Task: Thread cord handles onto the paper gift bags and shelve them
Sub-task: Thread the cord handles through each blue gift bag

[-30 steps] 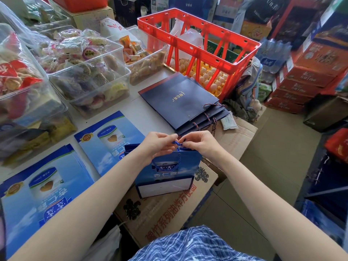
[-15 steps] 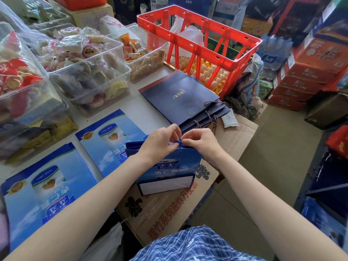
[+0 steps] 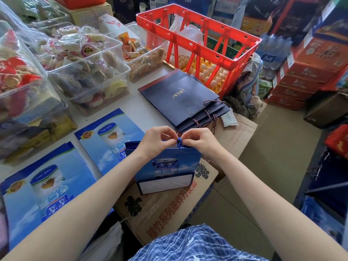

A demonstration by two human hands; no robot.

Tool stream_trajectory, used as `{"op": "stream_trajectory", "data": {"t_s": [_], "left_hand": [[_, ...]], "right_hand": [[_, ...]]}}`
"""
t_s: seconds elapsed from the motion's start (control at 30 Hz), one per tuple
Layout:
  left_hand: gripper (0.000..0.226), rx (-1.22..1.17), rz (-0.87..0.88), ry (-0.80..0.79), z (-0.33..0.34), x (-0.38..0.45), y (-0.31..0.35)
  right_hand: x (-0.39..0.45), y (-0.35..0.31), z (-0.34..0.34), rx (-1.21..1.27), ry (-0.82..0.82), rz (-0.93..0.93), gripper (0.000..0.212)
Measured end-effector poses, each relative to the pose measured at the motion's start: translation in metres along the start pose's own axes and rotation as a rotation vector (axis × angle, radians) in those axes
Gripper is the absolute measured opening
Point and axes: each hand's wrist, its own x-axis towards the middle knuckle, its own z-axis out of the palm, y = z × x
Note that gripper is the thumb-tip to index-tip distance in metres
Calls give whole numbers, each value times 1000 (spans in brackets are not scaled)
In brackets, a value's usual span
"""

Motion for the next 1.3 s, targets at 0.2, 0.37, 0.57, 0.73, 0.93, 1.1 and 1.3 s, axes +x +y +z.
{"op": "stream_trajectory", "data": {"t_s": [0.2,0.37,0.57,0.73,0.93,1.1,1.3], "left_hand": [[6,126,3,7,3,0,0],[10,210,-55,10,4,3,-1],[14,210,-96,-25,5,9,-7],[5,147,-79,26,15,2,-13],[9,223,-35,164,15,-6,-22],[10,270,-77,167,16,-3,-27],[4,56,-280,-17,11,10,-24]], "right_hand": [[3,2,2,-4,13,-3,7],[-3,4,1,-32,143,-68,12],[-22,31,1,-282,99,50,19],[-12,34,37,-80,169,127,24],[-12,28,53,-71,135,53,17],[-17,20,38,-235,-62,-37,23],[-23,23,33,-26,-54,8,32]]}}
